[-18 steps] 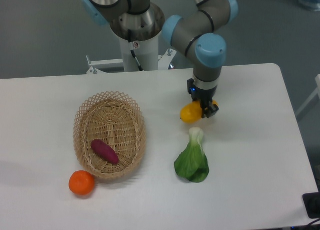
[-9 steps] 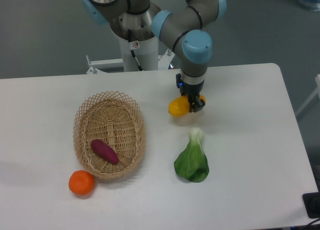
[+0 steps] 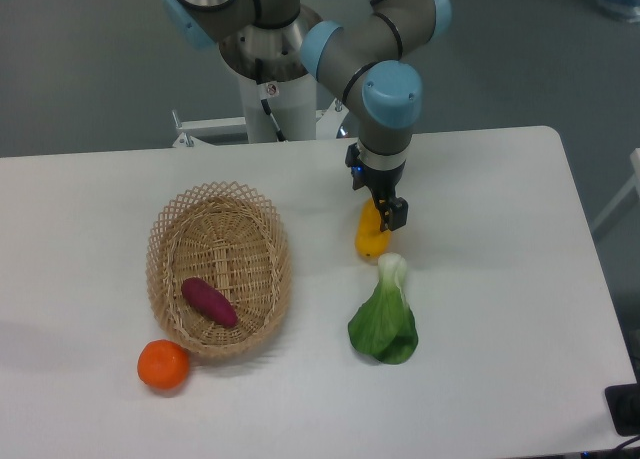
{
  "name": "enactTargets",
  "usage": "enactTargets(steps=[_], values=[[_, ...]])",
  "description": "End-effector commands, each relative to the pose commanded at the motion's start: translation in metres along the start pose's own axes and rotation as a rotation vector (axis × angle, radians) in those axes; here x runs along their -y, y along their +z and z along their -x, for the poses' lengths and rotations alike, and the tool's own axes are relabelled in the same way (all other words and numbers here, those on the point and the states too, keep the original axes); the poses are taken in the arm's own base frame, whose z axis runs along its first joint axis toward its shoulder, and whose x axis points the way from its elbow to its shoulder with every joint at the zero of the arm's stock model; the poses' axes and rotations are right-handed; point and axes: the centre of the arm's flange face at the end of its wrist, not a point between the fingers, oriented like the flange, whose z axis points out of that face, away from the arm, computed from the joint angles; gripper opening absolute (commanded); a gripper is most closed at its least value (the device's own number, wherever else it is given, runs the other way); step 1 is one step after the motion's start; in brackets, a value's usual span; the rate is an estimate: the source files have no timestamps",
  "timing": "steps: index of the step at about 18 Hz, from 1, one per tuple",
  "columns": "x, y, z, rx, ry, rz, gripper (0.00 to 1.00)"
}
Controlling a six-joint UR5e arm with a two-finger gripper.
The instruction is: Place the mango on the table
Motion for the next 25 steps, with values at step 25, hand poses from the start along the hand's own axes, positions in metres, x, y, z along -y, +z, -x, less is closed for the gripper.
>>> enactTargets(steps=[25], values=[[-0.038,-0.089,0.145,0.017,-0.099,-0.058,1.0]])
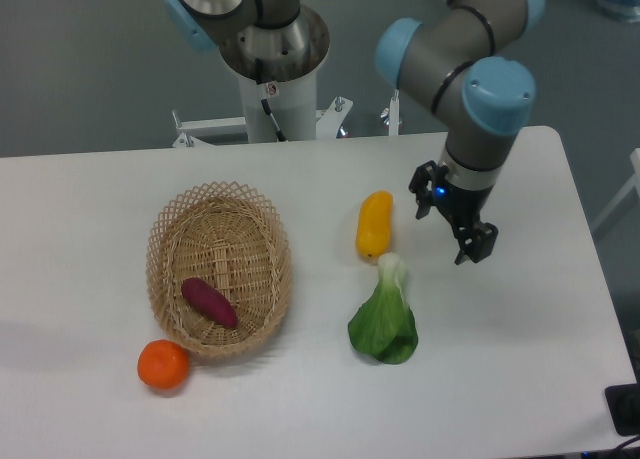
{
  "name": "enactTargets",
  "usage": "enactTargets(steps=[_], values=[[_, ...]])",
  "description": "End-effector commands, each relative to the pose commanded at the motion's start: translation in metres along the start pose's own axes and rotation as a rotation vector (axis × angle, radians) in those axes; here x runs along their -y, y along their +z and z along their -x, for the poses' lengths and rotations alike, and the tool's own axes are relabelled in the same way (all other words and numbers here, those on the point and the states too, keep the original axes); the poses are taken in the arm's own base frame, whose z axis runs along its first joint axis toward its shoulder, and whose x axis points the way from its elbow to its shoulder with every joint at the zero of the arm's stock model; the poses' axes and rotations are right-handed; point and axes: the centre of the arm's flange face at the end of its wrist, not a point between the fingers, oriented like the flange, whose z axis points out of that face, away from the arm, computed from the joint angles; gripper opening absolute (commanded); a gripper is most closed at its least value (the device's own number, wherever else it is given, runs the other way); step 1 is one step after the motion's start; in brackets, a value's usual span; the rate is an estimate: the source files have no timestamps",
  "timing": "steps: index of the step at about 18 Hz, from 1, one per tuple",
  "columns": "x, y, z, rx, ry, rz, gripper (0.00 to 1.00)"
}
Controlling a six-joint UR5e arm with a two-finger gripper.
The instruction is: Place the mango on the table
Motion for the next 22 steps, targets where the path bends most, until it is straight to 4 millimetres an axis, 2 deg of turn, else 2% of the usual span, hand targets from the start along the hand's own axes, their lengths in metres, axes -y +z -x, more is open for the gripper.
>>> enactTargets(steps=[14,17,22], values=[[-0.007,-0.005,0.051,-0.008,-0.08,0.019,1.0],[-0.013,-0.001,0.051,-0.018,-0.074,0.089,1.0],[-0.013,0.003,0.052,-0.02,-0.073,0.089,1.0]])
